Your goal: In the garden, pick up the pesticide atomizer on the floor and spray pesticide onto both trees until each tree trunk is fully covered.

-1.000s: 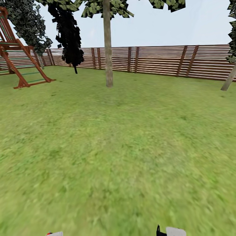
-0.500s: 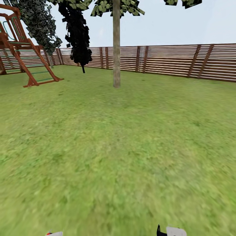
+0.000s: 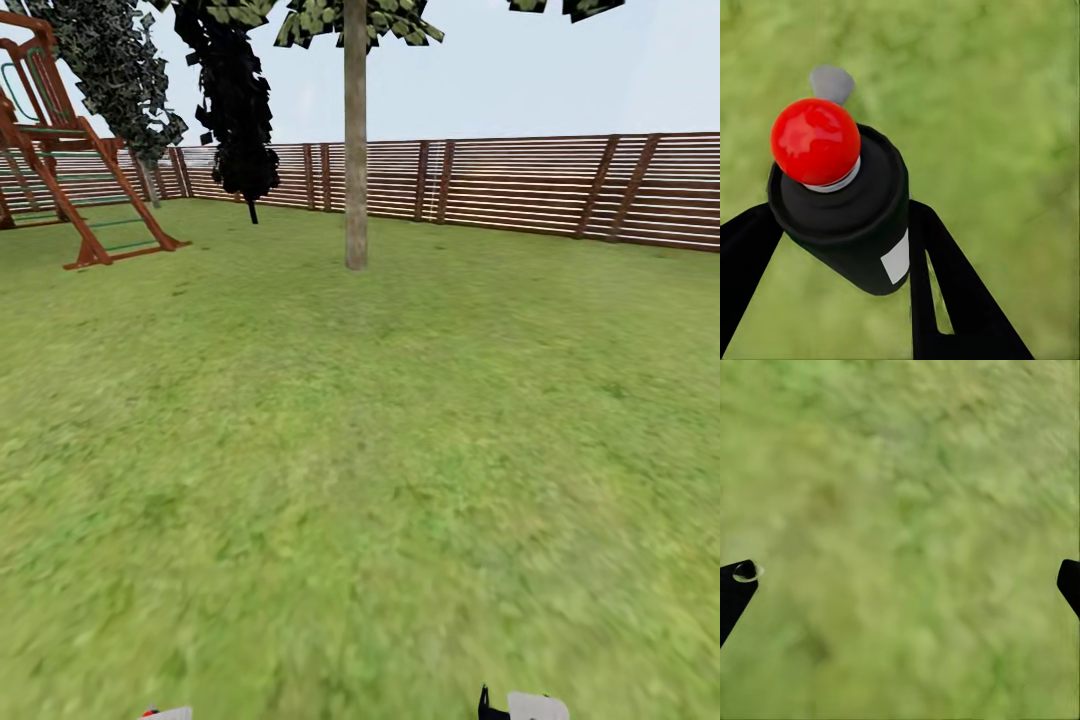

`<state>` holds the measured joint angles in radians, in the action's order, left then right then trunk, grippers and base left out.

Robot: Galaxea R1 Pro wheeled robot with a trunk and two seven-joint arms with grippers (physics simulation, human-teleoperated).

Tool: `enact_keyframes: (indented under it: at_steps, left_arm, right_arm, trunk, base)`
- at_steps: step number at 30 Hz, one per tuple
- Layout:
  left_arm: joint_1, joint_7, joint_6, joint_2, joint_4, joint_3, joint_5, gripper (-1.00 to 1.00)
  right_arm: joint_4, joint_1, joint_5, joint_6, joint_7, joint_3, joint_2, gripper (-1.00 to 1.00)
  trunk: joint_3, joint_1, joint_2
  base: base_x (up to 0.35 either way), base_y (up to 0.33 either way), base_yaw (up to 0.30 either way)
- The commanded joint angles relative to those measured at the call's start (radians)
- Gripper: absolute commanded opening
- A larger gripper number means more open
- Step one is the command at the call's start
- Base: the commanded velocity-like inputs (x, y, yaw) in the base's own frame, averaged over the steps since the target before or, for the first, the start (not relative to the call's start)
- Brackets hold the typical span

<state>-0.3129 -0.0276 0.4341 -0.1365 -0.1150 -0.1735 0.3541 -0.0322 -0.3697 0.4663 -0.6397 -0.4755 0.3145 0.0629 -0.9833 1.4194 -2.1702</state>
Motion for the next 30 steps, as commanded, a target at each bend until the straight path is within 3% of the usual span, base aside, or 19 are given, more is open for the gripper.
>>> enact_keyframes:
  at_steps: [1,30]
  left_arm:
    - [0.0,0.0,0.0,0.0,0.0,0.0,0.0,-1.0]
    - [0.0,-0.009,0.0,-0.001,0.001,0.003,0.0,-1.0]
  right_arm:
    - [0.0,0.0,0.0,0.0,0.0,0.0,0.0,1.0]
    - [0.0,0.0,0.0,0.0,0.0,0.001,0.0,1.0]
  trunk:
    - [0.0,0.0,0.0]
    - [0.0,0.0,0.0]
  base:
    - [0.338,0.0,0.0]
    - [0.338,0.0,0.0]
